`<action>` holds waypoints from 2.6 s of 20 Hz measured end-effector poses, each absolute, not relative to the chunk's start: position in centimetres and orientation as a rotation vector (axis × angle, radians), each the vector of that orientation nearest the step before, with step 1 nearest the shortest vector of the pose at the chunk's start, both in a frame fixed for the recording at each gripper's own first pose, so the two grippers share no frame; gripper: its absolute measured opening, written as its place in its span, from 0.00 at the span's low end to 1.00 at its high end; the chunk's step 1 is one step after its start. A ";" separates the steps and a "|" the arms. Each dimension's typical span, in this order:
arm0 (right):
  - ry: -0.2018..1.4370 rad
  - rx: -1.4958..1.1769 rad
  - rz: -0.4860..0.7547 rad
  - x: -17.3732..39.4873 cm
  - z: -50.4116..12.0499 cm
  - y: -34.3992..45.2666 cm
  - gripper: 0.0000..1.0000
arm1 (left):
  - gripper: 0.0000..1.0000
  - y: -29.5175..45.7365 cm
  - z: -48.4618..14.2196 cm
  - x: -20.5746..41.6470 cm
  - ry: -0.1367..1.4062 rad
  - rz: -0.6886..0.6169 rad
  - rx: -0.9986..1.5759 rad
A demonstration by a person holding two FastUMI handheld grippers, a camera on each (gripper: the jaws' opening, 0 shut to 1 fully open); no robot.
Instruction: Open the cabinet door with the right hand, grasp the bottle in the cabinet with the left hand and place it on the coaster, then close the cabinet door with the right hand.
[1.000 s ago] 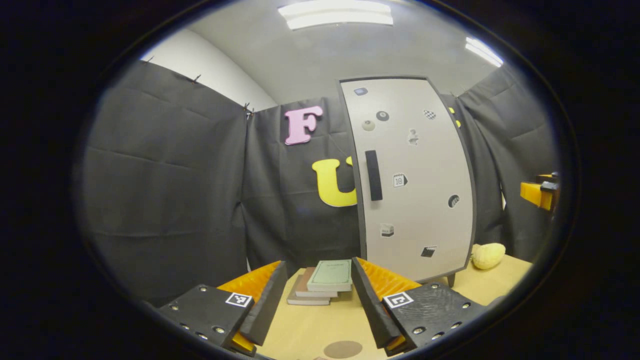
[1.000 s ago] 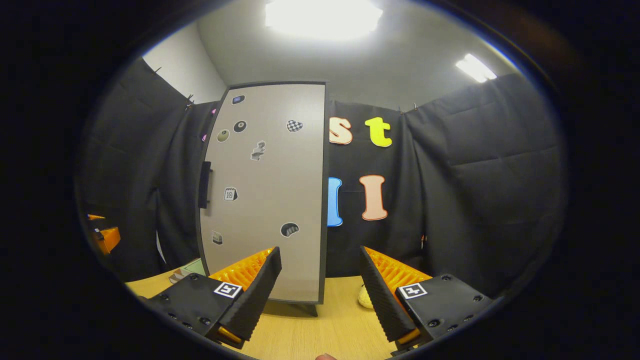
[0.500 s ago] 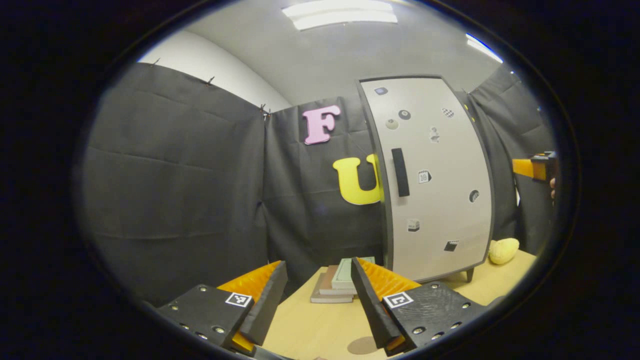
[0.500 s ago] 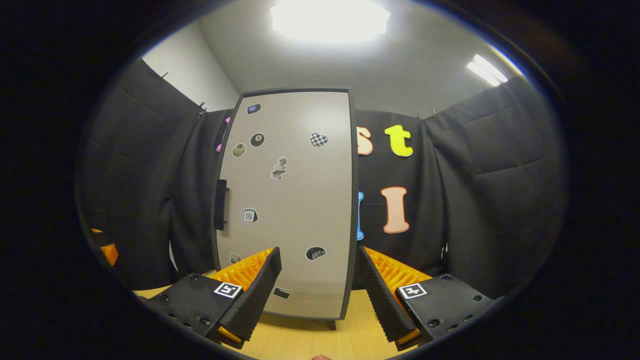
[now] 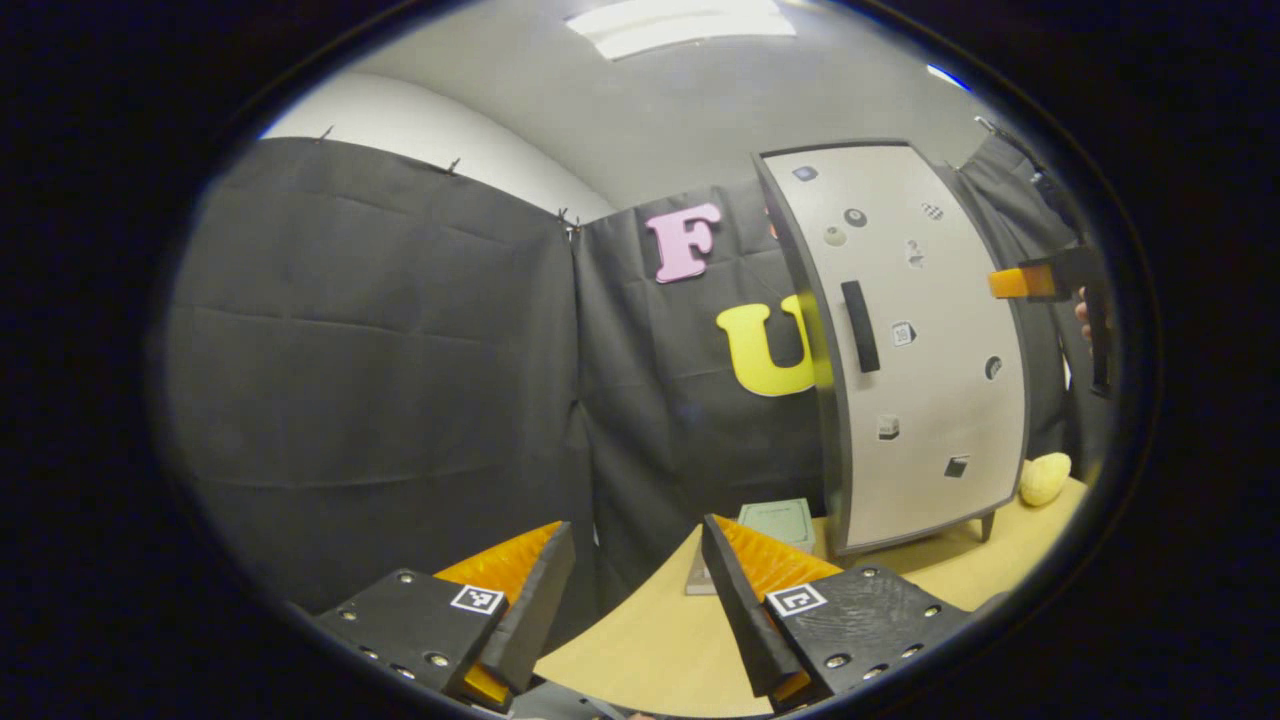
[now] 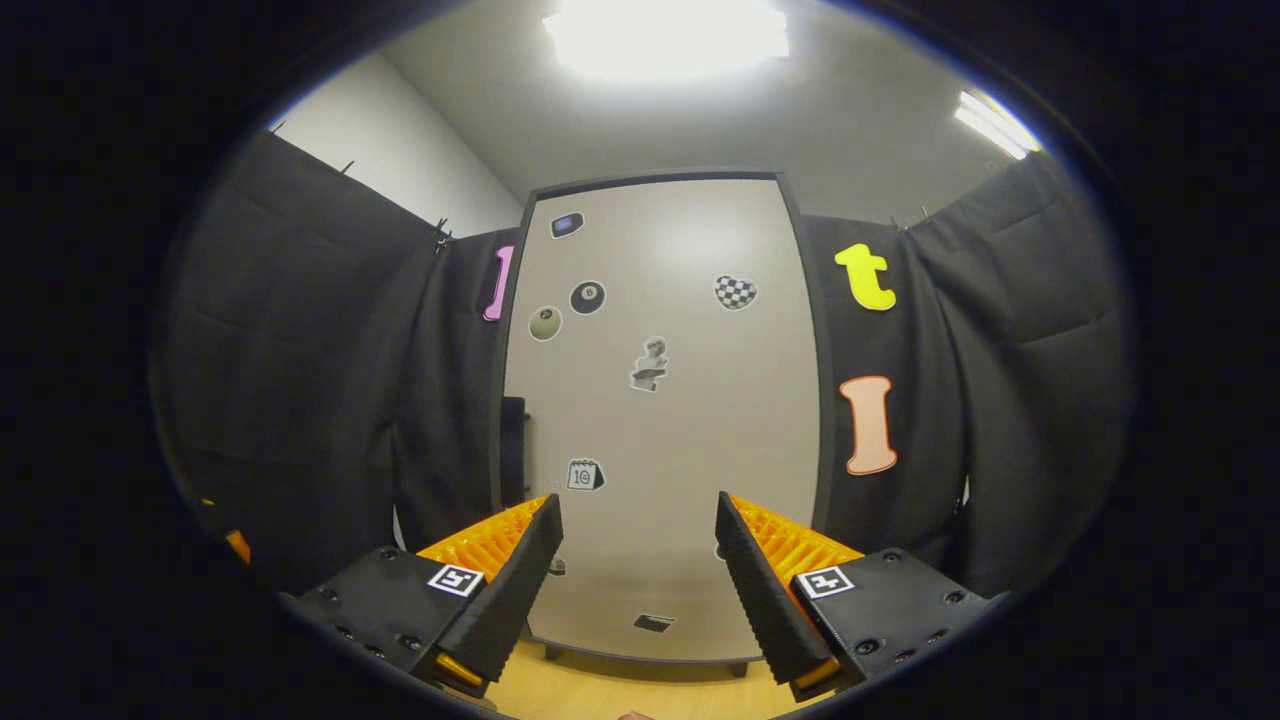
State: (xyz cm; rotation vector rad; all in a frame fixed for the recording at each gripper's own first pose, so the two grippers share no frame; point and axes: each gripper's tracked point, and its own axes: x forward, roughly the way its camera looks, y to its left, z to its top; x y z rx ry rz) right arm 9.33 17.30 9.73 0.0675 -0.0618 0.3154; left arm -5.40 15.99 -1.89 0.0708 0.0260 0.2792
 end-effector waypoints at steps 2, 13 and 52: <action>-0.048 0.071 0.338 10.0 10.0 19.1 0.98 | 0.77 17.2 -2.3 -6.0 0.032 0.300 0.070; -0.024 0.023 0.389 14.9 11.1 28.1 0.98 | 0.77 24.3 -5.4 -8.1 0.089 0.424 0.066; 0.234 0.076 0.594 18.5 9.3 34.0 0.17 | 0.77 24.1 -7.3 -5.6 0.107 0.374 0.058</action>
